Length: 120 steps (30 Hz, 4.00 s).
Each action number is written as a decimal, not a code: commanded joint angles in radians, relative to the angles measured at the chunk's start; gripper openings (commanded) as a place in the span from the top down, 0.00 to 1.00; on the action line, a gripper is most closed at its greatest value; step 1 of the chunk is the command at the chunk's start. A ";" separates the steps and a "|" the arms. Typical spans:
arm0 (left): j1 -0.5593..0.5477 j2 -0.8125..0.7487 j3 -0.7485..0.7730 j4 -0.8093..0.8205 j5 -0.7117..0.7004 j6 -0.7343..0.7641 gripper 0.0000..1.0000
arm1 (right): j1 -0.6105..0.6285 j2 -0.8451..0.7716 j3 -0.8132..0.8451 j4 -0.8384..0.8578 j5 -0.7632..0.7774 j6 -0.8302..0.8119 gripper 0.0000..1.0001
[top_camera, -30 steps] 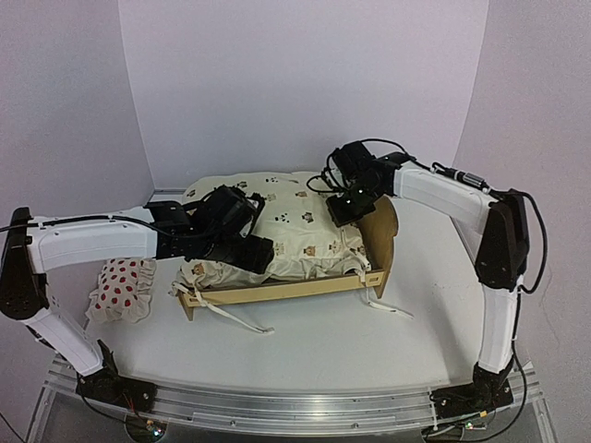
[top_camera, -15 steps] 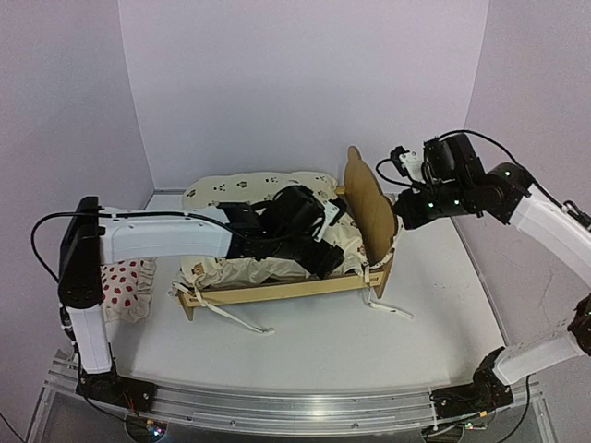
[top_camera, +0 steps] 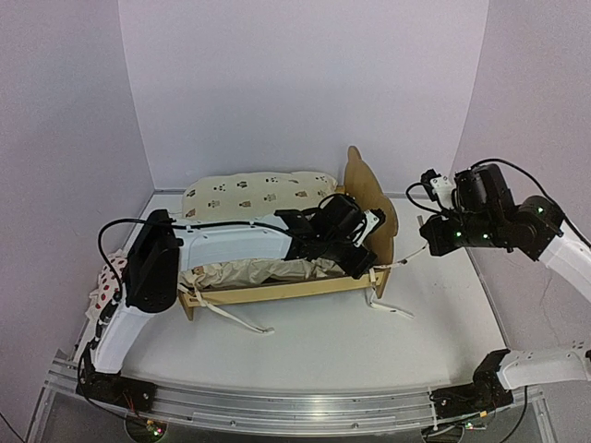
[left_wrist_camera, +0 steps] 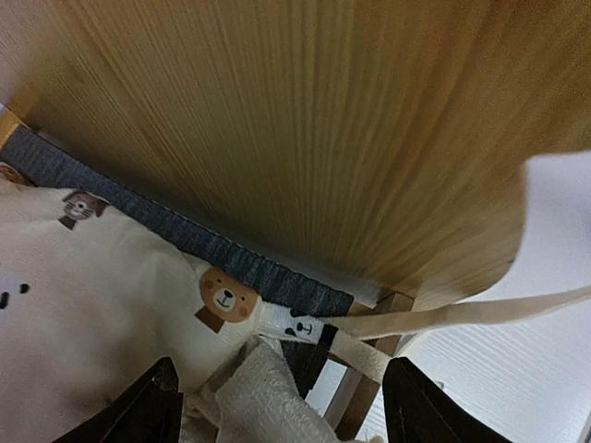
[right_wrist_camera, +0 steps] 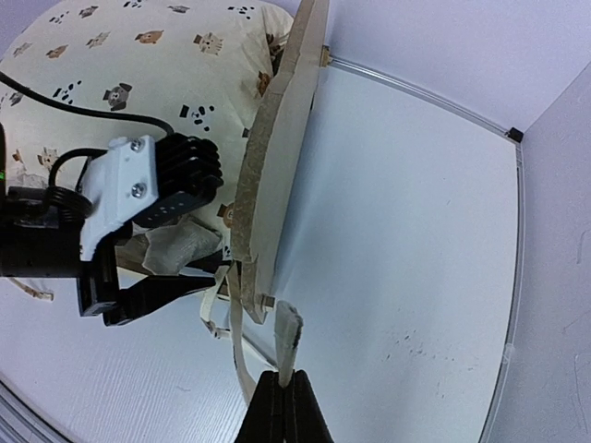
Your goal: Set up the pet bed
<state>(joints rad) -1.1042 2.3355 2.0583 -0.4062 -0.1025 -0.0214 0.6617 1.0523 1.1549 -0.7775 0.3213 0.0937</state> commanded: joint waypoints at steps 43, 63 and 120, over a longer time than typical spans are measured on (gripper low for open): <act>0.012 -0.233 -0.082 0.108 -0.287 0.098 1.00 | 0.004 0.144 0.083 0.080 -0.179 0.038 0.96; 0.046 -0.516 -0.328 0.179 -0.383 0.115 1.00 | 0.004 0.491 0.230 0.221 -0.253 0.063 0.94; 0.135 -0.743 -0.604 0.214 -0.397 0.045 1.00 | 0.125 0.886 0.429 0.346 0.026 0.109 0.98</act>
<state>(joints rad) -0.9779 1.6329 1.4513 -0.2165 -0.4908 0.0433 0.7617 1.9188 1.5803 -0.4522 0.3919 0.1928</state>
